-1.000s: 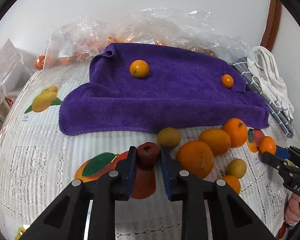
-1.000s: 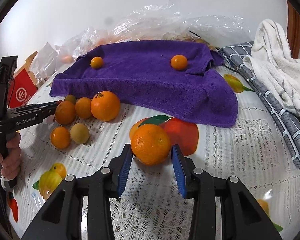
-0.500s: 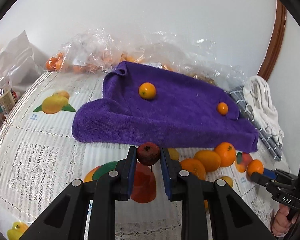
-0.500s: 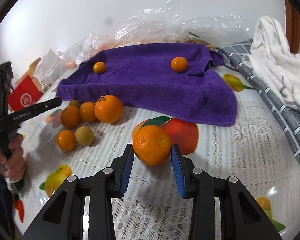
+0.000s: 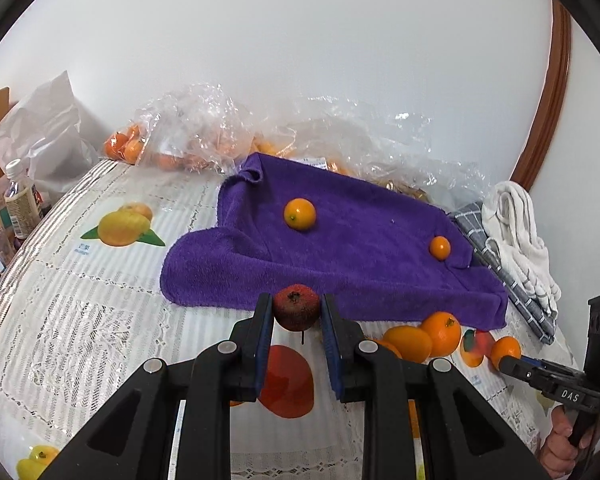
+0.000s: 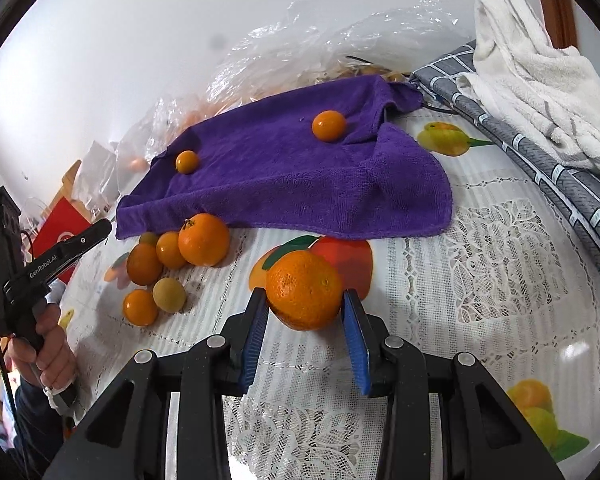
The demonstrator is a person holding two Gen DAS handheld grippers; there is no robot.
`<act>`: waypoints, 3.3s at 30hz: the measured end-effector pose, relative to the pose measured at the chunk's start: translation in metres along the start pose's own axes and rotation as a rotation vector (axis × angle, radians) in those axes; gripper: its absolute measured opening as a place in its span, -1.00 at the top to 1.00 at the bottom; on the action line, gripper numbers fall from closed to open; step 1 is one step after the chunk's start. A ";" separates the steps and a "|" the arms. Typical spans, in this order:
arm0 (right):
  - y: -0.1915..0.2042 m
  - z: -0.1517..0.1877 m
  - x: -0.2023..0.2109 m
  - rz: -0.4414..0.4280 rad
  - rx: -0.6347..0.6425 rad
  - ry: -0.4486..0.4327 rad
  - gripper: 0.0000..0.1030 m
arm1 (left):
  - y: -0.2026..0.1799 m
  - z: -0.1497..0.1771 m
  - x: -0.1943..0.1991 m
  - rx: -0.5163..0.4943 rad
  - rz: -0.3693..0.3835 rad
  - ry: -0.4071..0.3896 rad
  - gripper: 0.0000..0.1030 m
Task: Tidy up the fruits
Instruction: 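Carry the red fruit and the orange in both tools onto the purple towel, then open both tools to release the fruits onto the purple towel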
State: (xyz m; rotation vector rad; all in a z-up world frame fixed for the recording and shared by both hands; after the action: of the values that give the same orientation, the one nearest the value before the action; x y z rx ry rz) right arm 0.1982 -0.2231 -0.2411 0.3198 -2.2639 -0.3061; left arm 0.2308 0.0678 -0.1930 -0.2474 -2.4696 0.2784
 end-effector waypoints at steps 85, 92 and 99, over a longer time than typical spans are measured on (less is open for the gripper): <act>0.011 -0.104 -0.086 0.208 0.132 -0.007 0.25 | -0.009 -0.048 -0.114 -0.067 -0.144 0.164 0.56; 0.013 -0.105 -0.070 0.146 0.102 -0.049 -0.13 | -0.008 -0.046 -0.115 -0.069 -0.140 0.176 0.54; 0.020 -0.110 -0.051 0.173 0.099 -0.098 -0.13 | -0.010 -0.053 -0.101 -0.053 -0.137 0.141 -0.06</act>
State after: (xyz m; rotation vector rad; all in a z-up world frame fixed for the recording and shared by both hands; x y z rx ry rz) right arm 0.3122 -0.2007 -0.1998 0.1605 -2.3900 -0.1224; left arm 0.3414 0.0405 -0.2073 -0.1150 -2.3433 0.1330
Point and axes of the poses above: each gripper's, at about its wrist camera, not at the fingertips, and x roughly against the way its jaws point, y to its left, z to its underside, the point moved 5 cm from there along -x, roughly the way its jaws point, and after that the axes turned 1 degree about -x, right-handed, at the moved point
